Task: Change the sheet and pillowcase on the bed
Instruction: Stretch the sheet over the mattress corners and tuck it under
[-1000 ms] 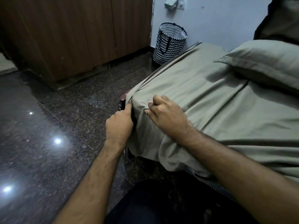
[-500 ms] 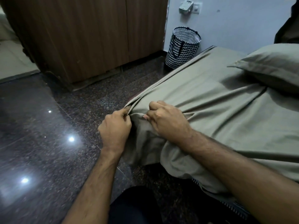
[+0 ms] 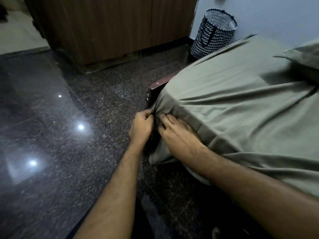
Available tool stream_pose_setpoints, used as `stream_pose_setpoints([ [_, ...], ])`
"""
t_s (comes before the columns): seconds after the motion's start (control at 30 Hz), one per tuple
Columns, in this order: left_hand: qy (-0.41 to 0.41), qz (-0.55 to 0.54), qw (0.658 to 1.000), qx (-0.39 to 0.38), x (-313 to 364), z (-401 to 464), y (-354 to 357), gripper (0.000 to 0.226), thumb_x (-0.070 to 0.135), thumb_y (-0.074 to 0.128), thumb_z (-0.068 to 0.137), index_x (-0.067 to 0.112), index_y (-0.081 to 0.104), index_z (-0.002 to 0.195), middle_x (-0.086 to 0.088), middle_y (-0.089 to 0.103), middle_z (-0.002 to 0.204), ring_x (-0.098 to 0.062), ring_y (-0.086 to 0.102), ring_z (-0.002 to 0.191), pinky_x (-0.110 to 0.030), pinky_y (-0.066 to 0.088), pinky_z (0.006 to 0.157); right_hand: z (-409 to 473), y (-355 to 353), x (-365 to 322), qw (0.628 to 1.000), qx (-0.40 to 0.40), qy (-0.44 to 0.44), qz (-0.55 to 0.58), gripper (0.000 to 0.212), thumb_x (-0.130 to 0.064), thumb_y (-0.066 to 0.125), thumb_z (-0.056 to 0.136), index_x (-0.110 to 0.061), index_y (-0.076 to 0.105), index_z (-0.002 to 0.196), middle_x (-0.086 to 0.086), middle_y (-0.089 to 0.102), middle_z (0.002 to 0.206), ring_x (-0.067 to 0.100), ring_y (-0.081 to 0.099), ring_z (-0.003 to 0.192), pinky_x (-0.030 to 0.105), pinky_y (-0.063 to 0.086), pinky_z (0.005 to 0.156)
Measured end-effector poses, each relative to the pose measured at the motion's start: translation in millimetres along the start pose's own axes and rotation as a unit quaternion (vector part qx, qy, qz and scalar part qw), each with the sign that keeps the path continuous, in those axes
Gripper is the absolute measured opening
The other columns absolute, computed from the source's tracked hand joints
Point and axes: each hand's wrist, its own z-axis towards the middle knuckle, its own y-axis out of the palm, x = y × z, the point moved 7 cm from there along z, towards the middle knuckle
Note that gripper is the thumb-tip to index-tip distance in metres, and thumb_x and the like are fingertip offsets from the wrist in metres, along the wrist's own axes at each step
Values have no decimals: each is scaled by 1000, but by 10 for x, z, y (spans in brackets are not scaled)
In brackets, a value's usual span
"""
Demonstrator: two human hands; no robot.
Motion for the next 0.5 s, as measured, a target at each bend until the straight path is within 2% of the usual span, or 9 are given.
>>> stream_pose_setpoints([
  [0.07,-36,-111,993,-25,-58,8,65,28,6,51,81,18,75,76,3,68,64,-13,58,55,-26,48,55,-19,77,-20,1000,-24,15,5,28,-33,48,81,-21,72,89,6,64,121,21,61,106,33,50,83],
  [0.1,-60,-157,985,-29,-56,6,96,32,-6,50,81,14,75,77,3,67,61,-9,55,52,-20,45,50,-27,105,-25,999,-34,19,9,20,-36,59,79,-22,71,87,6,63,119,21,61,106,32,51,83],
  [0.17,-101,-218,970,-41,-54,-35,152,33,-15,49,82,4,75,86,-2,66,59,-8,53,46,-16,41,44,-44,132,-26,998,-50,26,19,18,-37,71,75,-23,72,86,7,63,119,23,61,108,33,51,86],
  [0.23,-118,-249,960,-52,-88,-105,141,31,-14,50,83,0,75,94,-12,67,69,-13,53,46,-17,40,43,-61,127,-24,998,-54,29,35,18,-34,74,75,-22,72,87,8,62,122,24,60,111,34,51,89],
  [0.3,-122,-244,961,-53,-136,-163,78,27,-11,54,87,4,76,90,-15,66,74,-15,53,48,-18,40,43,-60,111,-13,998,-48,24,36,17,-34,73,77,-21,71,89,8,62,123,24,60,111,34,50,89],
  [0.43,-127,-230,963,-66,-194,-230,10,19,-3,59,94,6,76,93,0,69,61,-8,58,44,-17,46,43,-34,91,0,998,-50,26,28,17,-32,69,80,-20,69,91,7,62,119,24,60,108,33,51,86],
  [0.5,-113,-149,981,-45,-253,-183,-33,14,8,67,87,16,79,86,2,73,68,-14,63,57,-28,55,56,-47,101,-2,997,-62,26,32,17,-31,69,78,-20,69,91,8,62,120,25,60,109,34,51,88],
])
